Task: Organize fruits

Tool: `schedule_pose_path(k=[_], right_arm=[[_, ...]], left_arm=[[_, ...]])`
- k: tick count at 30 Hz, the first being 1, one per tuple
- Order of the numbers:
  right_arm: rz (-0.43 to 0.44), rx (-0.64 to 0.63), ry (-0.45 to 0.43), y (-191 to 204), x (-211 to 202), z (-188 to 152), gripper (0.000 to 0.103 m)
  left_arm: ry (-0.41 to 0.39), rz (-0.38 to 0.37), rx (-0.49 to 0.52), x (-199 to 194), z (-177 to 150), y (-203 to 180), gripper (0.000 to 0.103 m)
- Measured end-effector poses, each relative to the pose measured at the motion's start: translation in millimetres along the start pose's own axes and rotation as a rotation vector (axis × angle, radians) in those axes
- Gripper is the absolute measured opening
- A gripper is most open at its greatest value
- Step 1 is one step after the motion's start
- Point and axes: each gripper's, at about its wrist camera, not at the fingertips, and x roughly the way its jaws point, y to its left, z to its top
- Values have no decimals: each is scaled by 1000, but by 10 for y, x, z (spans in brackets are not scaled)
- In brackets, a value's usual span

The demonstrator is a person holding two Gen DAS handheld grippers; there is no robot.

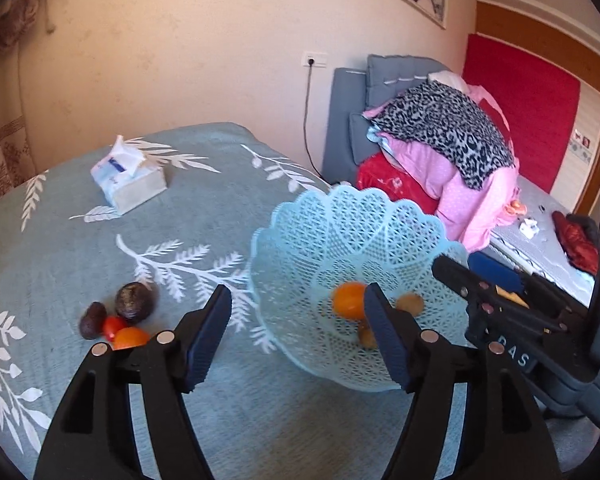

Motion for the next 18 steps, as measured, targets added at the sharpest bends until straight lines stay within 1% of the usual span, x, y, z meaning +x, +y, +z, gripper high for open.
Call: schedule_pose_path(k=[9, 18], right_arm=[[62, -54, 49, 246, 23, -51, 52], [120, -94, 55, 491, -37, -83, 52]], left_arm=[[-22, 101, -99, -190, -7, 538, 69], [-50, 182, -174, -415, -47, 1039, 69]])
